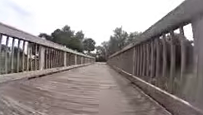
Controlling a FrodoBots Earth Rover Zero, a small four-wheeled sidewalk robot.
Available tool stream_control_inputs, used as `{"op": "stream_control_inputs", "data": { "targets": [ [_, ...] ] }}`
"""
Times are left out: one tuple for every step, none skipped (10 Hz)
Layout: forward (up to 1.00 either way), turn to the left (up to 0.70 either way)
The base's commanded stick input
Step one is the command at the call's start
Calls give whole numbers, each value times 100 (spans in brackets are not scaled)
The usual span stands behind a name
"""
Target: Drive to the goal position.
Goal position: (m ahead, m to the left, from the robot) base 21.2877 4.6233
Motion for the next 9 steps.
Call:
{"op": "stream_control_inputs", "data": {
  "targets": [
    [70,0],
    [70,0],
    [70,0],
    [70,0],
    [70,0],
    [70,0],
    [70,0],
    [70,0],
    [70,0]
  ]
}}
